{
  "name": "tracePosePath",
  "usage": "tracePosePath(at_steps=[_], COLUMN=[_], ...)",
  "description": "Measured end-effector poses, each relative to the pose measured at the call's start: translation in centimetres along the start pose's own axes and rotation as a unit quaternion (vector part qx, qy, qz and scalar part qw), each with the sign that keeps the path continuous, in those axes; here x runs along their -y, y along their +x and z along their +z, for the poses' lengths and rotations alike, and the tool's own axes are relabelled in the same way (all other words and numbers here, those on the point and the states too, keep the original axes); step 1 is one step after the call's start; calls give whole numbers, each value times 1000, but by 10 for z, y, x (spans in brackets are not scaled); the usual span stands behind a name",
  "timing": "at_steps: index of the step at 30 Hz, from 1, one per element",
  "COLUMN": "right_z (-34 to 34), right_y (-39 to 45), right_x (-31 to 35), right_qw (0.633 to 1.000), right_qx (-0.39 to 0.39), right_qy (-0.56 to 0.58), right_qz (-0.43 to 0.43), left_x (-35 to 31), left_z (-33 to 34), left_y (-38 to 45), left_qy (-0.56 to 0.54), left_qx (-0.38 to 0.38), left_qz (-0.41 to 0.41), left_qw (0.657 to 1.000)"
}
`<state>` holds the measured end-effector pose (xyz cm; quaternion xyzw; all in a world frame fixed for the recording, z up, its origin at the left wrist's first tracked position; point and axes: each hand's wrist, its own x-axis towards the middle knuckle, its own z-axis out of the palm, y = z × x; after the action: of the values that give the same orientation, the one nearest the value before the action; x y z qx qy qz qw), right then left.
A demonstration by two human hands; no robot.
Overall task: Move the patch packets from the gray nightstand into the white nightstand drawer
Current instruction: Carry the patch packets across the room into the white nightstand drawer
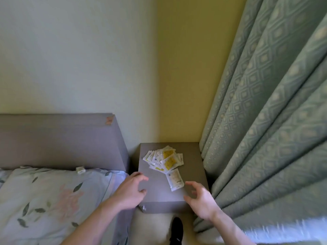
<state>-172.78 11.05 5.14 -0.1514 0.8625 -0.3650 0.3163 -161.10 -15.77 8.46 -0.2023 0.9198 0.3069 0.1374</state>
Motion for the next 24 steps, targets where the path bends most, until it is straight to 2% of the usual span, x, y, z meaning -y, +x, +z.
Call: tracePosePath(at_steps=[8,15,24], right_z=[-12,24,97], right_y=[143,229,308], right_x=[-34,-105,-168], right_qw=[997,987,987], right_qx=[35,42,-6], right_qy=[7,-9,-37], right_qz=[73,153,159], left_x=[-9,9,52], left_z=[29,82,183], left_y=[133,249,363], left_qy=[-41,-55,15], left_qx=[58,68,3], left_qz=[-88,-112,-141], left_qw=[994,990,990])
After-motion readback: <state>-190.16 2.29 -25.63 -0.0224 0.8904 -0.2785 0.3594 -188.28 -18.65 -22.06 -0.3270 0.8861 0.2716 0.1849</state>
